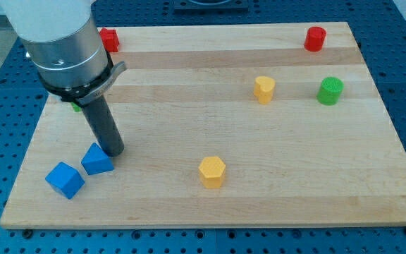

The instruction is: Push the red star closer to the green star

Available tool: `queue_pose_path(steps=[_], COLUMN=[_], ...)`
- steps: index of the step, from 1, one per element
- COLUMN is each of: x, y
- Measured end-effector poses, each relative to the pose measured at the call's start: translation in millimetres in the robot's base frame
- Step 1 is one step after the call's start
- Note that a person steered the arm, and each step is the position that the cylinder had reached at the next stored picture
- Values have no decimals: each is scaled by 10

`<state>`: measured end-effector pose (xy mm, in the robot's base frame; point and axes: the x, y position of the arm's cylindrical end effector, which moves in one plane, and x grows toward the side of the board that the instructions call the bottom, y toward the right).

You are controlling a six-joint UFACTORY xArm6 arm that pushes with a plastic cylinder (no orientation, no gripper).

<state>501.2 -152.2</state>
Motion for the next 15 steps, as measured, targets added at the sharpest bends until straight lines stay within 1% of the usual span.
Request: queue_pose_path(steps=[1, 2, 3, 4, 5, 6, 7, 8, 11, 15], x=[-508, -979, -1696, -2429, -2932, -3092, -3094, -3095, -3061, -2373], y=[647, 1131, 1150, 1008, 476, 4, -260, -671, -712, -712])
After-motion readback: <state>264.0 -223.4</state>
